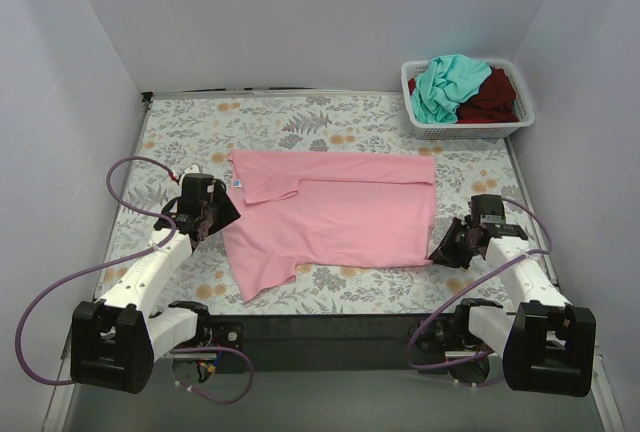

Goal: Fold and stack the t-shirts
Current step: Fold the tshirt

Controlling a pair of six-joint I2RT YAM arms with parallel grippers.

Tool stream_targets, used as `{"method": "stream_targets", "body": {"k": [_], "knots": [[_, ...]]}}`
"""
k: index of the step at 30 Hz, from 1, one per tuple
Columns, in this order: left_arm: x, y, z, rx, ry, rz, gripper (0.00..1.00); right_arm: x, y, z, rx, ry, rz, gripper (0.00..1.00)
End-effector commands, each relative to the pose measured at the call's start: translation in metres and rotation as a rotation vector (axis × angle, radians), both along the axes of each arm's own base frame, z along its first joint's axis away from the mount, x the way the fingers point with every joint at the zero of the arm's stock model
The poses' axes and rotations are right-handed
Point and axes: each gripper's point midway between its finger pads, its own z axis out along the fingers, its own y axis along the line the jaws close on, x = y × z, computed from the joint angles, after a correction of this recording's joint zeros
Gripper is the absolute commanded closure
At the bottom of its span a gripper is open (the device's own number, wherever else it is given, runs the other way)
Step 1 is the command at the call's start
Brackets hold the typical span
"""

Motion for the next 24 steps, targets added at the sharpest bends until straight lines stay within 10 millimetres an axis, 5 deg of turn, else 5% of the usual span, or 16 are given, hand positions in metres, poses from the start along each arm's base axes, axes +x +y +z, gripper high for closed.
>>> {"method": "stream_targets", "body": {"k": [1,2,7,14,19,24], "knots": [[0.006,0.004,0.009,0.018,-0.042,0.005,0.5,-0.002,-0.005,0.009,-0.029,-0.003,-0.012,0.82],[0.006,0.003,0.01,0.019,-0.043,0.005,0.5,-0.001,-0.007,0.012,-0.04,-0.007,-0.013,0.98],[0.005,0.007,0.009,0.027,-0.042,0.02,0.5,0.0,-0.024,0.034,-0.138,-0.027,-0.006,0.99],[0.004,0.008,0.005,0.034,-0.021,0.031,0.5,-0.022,-0.033,0.029,-0.196,0.013,0.006,0.98],[0.002,0.008,0.003,0.034,-0.007,0.032,0.5,-0.034,-0.018,0.023,-0.126,0.045,0.041,0.64],[-0.004,0.002,0.004,0.006,0.023,0.016,0.51,-0.017,-0.028,0.044,-0.183,-0.036,0.033,0.54]]}}
